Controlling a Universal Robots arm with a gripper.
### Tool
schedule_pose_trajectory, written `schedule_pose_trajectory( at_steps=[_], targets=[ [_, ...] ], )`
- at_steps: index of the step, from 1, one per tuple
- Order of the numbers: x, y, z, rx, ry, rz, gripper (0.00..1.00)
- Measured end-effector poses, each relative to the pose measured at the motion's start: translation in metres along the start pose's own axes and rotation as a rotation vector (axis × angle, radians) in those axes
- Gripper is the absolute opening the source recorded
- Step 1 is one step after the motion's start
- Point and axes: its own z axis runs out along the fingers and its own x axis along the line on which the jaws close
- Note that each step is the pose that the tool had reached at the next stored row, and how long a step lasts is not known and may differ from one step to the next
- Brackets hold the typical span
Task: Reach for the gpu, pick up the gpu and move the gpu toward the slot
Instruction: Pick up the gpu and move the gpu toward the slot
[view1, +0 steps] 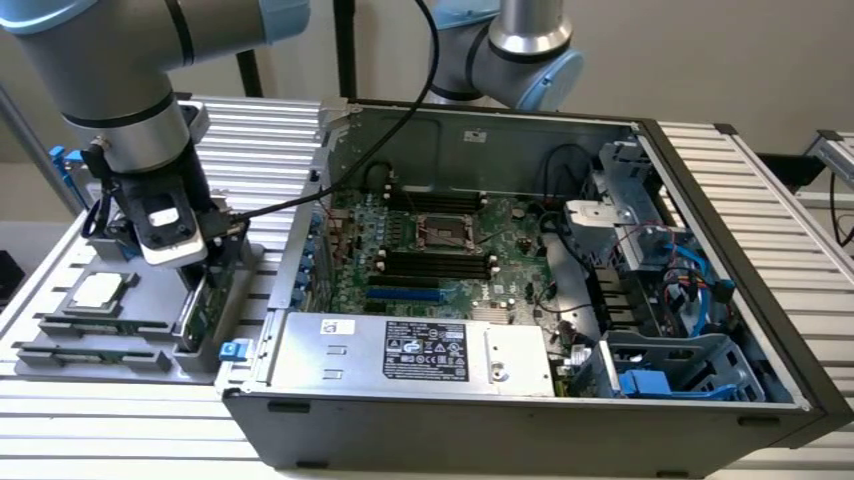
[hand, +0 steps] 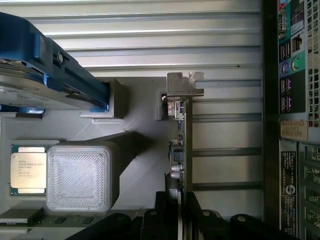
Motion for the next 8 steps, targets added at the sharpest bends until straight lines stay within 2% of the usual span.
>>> schedule_pose_trajectory(
  at_steps=[8],
  targets=[
    [0.0,0.0001,-0.0001,-0.0008,0.0002,0.0,0.26]
  ],
)
